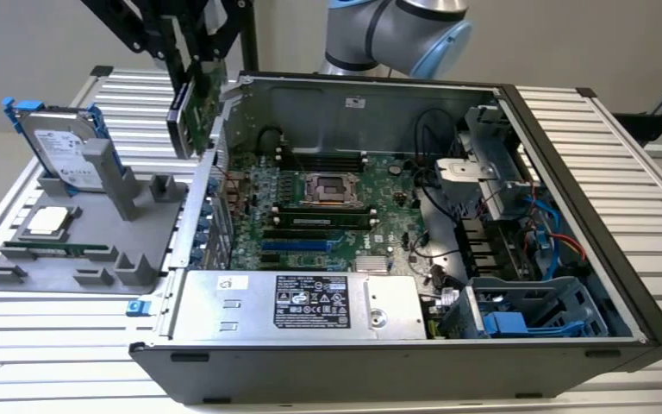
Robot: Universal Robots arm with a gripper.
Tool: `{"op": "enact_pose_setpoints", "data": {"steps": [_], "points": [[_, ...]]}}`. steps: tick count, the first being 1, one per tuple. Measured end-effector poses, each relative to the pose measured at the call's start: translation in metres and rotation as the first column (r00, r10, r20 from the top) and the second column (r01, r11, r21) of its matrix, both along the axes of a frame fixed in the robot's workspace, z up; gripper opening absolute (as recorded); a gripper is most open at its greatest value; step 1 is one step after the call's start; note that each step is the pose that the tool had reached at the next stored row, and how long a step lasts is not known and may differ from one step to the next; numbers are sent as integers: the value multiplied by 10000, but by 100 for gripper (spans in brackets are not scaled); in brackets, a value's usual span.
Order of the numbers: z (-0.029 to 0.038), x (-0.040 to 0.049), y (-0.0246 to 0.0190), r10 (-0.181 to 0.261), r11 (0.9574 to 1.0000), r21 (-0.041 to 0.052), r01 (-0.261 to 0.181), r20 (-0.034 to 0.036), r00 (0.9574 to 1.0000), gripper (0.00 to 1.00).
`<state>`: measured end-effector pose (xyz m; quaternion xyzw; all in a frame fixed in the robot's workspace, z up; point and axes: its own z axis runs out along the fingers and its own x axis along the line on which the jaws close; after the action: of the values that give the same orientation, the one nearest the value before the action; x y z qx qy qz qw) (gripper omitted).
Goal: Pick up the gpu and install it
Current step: 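Pick up the gpu and move the gpu toward the slot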
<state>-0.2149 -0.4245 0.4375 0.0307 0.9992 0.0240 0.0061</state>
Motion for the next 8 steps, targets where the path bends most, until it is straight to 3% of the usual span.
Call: {"op": "enact_pose_setpoints", "data": {"steps": [8], "points": [[0, 151, 0, 0, 10000, 0, 0, -2, 10000, 0]]}}
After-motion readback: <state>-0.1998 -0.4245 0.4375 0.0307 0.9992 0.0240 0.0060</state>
